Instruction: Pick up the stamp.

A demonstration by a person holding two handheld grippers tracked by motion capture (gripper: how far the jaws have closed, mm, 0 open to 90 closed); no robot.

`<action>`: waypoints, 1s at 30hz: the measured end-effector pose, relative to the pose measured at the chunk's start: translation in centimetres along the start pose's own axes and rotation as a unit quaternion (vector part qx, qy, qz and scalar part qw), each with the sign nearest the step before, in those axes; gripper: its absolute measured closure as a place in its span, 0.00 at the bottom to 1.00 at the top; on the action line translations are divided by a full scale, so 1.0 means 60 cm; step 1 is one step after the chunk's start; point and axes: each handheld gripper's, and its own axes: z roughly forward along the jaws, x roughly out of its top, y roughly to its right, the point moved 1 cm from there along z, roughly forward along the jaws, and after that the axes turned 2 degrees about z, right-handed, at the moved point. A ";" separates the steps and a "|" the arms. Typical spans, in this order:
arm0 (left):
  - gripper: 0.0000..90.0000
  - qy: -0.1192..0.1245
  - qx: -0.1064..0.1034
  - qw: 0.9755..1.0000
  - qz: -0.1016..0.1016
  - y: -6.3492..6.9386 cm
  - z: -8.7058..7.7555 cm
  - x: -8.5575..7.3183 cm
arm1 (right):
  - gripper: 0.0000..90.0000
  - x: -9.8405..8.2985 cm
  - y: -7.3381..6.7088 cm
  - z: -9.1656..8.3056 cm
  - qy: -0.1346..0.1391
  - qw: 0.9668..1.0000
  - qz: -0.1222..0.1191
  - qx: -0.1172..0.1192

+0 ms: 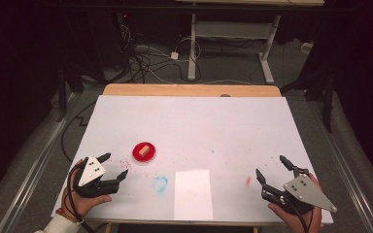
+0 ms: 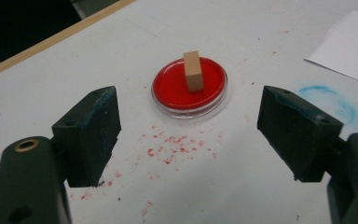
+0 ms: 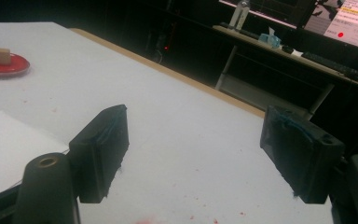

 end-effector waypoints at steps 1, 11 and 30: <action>0.23 -0.001 -0.001 1.000 -0.001 -0.001 0.000 0.000 | 0.26 -0.001 0.000 0.002 -0.002 1.000 0.000 0.002; 0.23 -0.013 0.006 1.000 -0.015 -0.012 -0.008 -0.002 | 0.27 -0.002 -0.006 0.009 -0.020 1.000 -0.007 0.009; 0.25 -0.101 -0.034 0.994 -0.028 -0.050 0.013 0.072 | 0.27 -0.011 -0.011 0.019 -0.045 0.999 -0.020 0.012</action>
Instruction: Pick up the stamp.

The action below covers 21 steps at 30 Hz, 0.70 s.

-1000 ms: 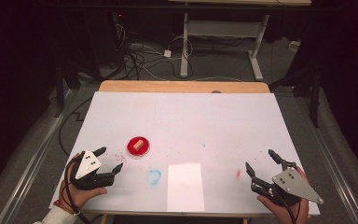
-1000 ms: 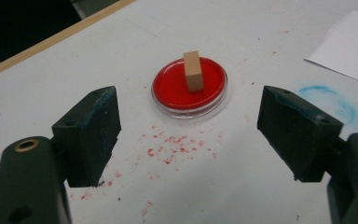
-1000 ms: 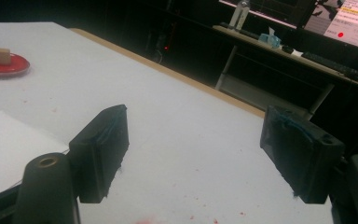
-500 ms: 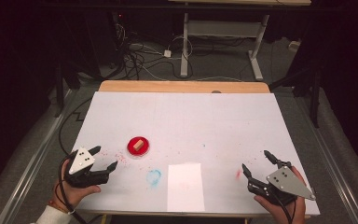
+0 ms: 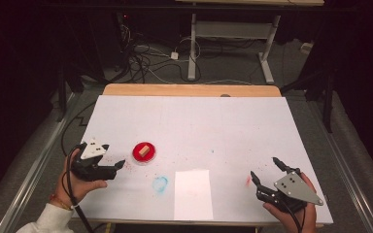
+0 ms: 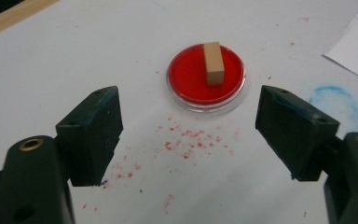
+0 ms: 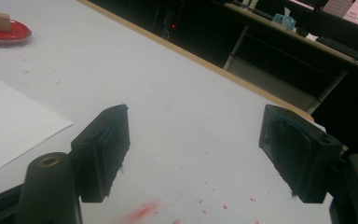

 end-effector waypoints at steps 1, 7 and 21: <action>0.27 -0.002 -0.001 1.000 0.000 0.000 0.003 0.008 | 0.27 -0.001 0.000 0.001 -0.001 1.000 -0.001 0.000; 0.31 -0.025 -0.020 0.999 -0.001 0.002 0.029 0.046 | 0.28 -0.004 -0.001 0.005 -0.011 1.000 -0.006 0.000; 0.56 -0.119 -0.060 0.991 -0.005 0.006 0.134 0.092 | 0.28 -0.011 0.001 0.008 -0.022 1.000 -0.012 -0.001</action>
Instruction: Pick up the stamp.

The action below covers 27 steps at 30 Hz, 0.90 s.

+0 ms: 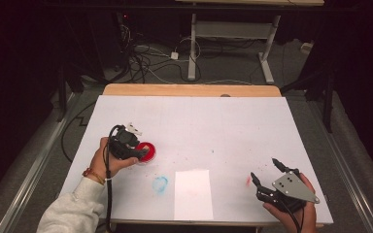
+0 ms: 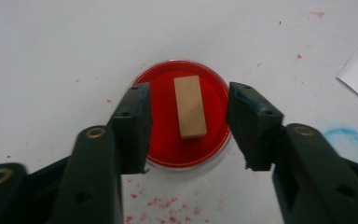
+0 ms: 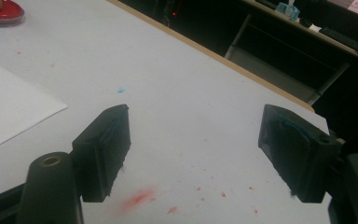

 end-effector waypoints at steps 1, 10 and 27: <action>0.57 -0.009 -0.005 1.000 -0.002 -0.002 0.010 0.003 | 0.28 0.000 0.000 0.000 -0.001 1.000 -0.001 0.000; 0.78 -0.021 -0.013 1.000 -0.001 -0.007 0.032 0.008 | 0.29 -0.001 0.000 0.003 -0.004 1.000 -0.004 0.000; 0.82 -0.010 -0.020 1.000 0.005 -0.010 0.039 0.002 | 0.29 0.004 -0.001 0.013 -0.005 1.000 -0.007 0.005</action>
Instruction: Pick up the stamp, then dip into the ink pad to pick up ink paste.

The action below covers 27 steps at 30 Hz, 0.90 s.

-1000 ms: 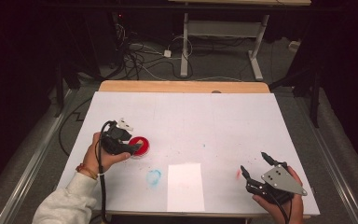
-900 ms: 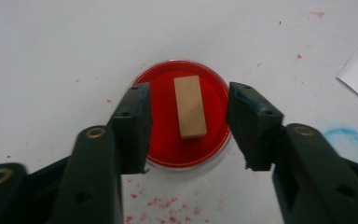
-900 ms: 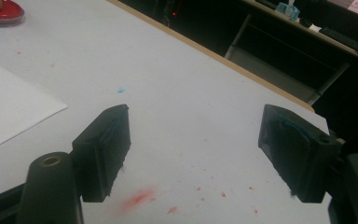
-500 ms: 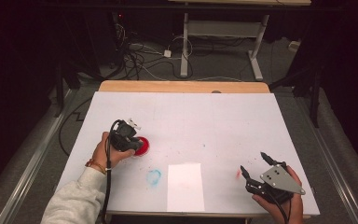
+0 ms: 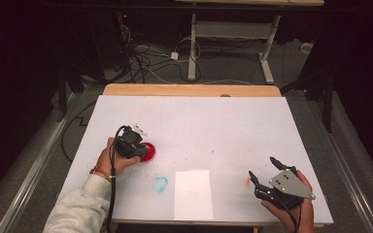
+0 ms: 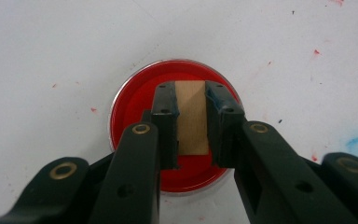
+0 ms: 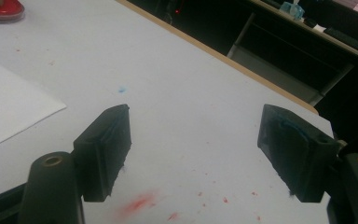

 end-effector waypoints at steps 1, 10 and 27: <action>0.82 0.001 -0.001 1.000 0.000 -0.001 0.000 -0.001 | 0.29 0.000 0.000 0.001 0.000 1.000 -0.001 0.000; 0.82 0.019 0.013 1.000 0.004 0.001 -0.022 -0.001 | 0.28 0.001 -0.001 0.000 0.002 1.000 0.000 0.003; 0.82 0.119 0.040 0.992 0.003 0.008 -0.154 -0.009 | 0.28 -0.003 0.000 -0.007 0.003 1.000 -0.004 0.006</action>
